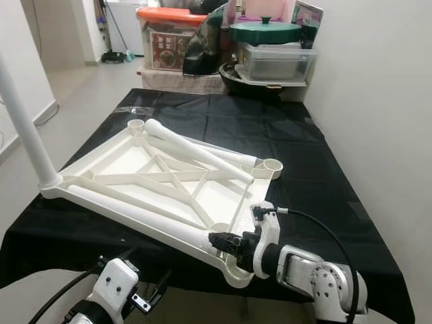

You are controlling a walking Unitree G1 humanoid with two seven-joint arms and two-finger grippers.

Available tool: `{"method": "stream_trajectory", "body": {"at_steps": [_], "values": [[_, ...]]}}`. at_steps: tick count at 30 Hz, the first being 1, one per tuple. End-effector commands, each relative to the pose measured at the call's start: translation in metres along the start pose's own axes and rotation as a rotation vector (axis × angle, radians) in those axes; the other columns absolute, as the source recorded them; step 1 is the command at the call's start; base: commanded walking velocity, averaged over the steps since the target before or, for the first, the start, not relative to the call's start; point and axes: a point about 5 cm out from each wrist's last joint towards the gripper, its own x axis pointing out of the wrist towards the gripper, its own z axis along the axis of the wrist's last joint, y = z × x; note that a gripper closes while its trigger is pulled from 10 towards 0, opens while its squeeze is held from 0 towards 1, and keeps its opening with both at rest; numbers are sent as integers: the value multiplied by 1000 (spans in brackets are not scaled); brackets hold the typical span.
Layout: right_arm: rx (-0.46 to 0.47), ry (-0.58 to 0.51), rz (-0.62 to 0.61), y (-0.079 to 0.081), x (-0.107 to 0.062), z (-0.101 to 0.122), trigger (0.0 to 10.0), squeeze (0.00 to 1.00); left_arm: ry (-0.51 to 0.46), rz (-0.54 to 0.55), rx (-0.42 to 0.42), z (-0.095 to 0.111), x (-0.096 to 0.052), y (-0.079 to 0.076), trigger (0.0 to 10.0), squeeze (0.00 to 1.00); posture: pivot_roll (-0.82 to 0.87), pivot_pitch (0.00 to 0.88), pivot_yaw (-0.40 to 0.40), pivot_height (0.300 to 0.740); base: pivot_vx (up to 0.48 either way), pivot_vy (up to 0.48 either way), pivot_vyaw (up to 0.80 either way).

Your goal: Building children table

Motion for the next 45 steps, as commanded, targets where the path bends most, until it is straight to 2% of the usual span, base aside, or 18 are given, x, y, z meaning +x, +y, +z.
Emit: {"method": "stream_trajectory", "body": {"at_steps": [1,11,18,27,37,43,45], "values": [[24,26,-36,-6,-1,-2,10000,0,18,-12,8,-2,-1,-1,10000,0,82,0,-82,740,0,0,0],[42,74,-78,-9,1,-9,10000,0,21,-17,10,-2,-1,-2,10000,0,86,0,-89,740,0,0,0],[77,96,-80,-7,9,-12,10000,0,20,-17,8,-1,-1,-3,10000,0,90,0,-95,740,0,0,0],[111,53,-15,7,26,-7,10000,0,23,-18,4,-1,-1,-4,10000,0,93,0,-98,740,0,0,0],[116,32,53,17,38,-4,10000,0,25,-18,4,-2,0,-4,10000,0,97,0,-101,740,0,0,0],[124,12,184,25,37,1,10000,0,30,-19,2,-3,1,-3,10000,0,96,0,-100,740,0,0,0],[113,-12,239,30,35,6,0,0,31,-19,0,-3,1,-3,10000,0,96,0,-100,740,0,0,0]]}}
